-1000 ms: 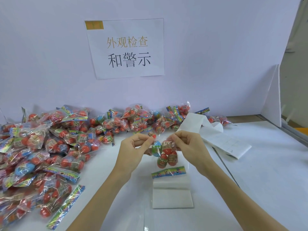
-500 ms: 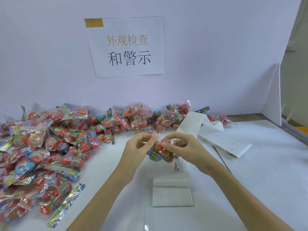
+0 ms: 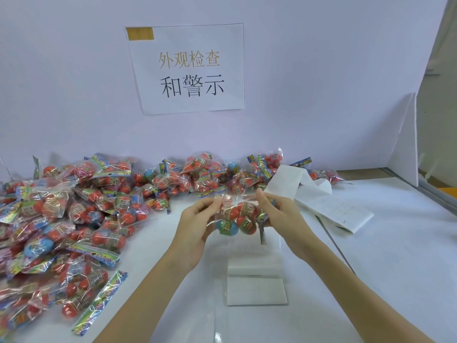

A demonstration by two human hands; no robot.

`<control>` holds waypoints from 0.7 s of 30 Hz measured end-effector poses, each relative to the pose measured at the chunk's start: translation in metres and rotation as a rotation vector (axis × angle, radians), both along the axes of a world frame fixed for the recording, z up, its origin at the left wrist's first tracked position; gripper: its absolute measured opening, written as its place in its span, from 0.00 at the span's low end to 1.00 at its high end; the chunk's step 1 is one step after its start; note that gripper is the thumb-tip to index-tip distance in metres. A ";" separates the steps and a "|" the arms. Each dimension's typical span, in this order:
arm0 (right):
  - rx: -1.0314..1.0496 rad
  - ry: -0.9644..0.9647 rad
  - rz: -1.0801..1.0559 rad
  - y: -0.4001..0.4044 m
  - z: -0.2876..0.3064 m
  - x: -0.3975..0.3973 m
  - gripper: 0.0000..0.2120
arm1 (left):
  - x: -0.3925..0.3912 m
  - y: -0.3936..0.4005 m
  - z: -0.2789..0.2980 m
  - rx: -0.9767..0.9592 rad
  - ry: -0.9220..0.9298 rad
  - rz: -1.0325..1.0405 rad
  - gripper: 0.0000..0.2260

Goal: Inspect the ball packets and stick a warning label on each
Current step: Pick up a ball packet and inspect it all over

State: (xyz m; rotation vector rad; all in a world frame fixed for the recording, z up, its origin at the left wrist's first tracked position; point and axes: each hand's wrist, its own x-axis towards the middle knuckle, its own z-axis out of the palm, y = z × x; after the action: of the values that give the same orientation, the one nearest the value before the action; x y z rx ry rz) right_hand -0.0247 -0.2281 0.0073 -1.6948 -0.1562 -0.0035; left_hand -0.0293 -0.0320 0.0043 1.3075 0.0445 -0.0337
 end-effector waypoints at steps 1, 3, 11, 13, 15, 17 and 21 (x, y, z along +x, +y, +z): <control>0.026 0.035 0.028 0.000 0.000 0.000 0.22 | 0.000 0.000 -0.001 0.027 -0.009 0.025 0.08; 0.018 0.069 0.060 -0.002 0.001 0.000 0.17 | 0.000 0.000 -0.002 0.041 -0.008 0.061 0.08; 0.144 0.087 -0.016 -0.003 0.003 0.000 0.14 | 0.000 0.001 -0.006 0.030 0.035 -0.059 0.08; 0.205 0.107 -0.026 -0.004 0.005 0.001 0.14 | 0.002 0.003 -0.007 -0.011 0.044 -0.040 0.06; 0.225 0.089 -0.077 -0.006 0.005 0.002 0.11 | 0.004 0.005 -0.006 -0.012 0.041 -0.057 0.07; 0.205 0.080 -0.100 -0.008 0.005 0.002 0.08 | 0.003 0.004 -0.004 0.043 0.009 -0.094 0.12; 0.089 0.052 -0.020 -0.009 0.007 -0.002 0.07 | -0.001 0.000 -0.005 0.320 -0.155 -0.071 0.19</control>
State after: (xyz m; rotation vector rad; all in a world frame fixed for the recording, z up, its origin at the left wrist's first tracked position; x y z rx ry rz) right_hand -0.0264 -0.2366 0.0142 -1.6057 -0.0994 0.0183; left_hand -0.0303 -0.0319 -0.0009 1.6273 -0.1340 0.0153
